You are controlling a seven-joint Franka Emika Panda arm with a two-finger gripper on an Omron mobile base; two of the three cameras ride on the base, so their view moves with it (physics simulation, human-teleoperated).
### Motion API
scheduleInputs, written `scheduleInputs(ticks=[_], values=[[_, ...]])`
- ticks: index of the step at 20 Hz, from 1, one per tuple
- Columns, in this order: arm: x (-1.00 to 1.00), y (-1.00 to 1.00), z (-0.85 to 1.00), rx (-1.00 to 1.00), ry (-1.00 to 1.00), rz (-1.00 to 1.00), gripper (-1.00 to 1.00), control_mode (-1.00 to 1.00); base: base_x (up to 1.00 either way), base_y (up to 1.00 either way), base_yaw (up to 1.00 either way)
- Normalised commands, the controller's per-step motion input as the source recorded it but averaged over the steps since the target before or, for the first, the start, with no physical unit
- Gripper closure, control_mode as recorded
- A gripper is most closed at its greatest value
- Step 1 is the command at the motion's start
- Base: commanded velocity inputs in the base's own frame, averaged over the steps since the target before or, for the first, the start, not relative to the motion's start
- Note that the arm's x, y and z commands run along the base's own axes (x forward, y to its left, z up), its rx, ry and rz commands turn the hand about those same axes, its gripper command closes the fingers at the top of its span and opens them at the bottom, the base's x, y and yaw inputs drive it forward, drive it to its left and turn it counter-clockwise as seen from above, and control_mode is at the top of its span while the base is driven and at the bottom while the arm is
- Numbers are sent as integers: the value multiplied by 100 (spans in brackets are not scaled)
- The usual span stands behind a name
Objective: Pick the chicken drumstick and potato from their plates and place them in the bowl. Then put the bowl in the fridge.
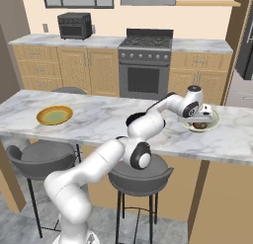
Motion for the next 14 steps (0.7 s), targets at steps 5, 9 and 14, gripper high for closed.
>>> scheduleInputs(ticks=[5,9,14], values=[[15,-13,58,10,21,16,-100,-100,0,0,0],[21,-10,66,9,20,14,-100,-100,0,0,0],[15,-12,70,9,23,12,-100,-100,0,0,0]])
